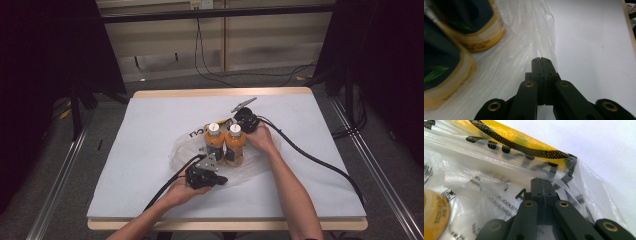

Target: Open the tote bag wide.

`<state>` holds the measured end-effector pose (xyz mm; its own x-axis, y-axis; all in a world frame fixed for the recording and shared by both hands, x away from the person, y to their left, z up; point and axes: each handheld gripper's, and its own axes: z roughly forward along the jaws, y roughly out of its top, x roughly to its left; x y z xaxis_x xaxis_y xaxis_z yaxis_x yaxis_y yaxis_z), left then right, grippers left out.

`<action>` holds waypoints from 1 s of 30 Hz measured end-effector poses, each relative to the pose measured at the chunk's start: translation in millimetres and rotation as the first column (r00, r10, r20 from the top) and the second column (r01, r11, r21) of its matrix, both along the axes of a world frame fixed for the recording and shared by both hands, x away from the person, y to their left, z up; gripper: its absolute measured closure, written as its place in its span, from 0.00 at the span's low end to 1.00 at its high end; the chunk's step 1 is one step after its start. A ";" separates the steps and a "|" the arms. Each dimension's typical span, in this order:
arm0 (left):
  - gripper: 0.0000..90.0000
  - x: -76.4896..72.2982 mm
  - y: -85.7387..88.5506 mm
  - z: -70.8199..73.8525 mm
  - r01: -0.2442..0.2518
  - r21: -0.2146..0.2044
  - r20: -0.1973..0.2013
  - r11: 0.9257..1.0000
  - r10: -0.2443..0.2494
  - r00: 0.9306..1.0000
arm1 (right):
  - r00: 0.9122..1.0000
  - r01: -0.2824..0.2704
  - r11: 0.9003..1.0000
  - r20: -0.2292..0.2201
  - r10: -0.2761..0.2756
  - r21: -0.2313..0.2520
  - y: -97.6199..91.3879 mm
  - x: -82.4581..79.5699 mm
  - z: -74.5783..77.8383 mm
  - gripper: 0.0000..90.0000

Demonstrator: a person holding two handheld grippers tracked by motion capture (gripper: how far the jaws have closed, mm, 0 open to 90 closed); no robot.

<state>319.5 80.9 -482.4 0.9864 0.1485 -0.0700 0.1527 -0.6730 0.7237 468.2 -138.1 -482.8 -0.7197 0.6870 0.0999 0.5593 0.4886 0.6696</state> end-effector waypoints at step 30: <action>1.00 -13.9 6.9 2.3 0.079 0.014 -0.046 0.997 -0.078 0.996 | 0.991 0.126 0.992 0.045 -0.125 -0.025 10.1 27.1 -2.3 1.00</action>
<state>305.6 87.7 -480.1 0.9909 0.0725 -0.1134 0.1317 -0.6952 0.7066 495.3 -128.0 -485.1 -0.6307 0.7745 0.0500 0.5881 0.4349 0.6819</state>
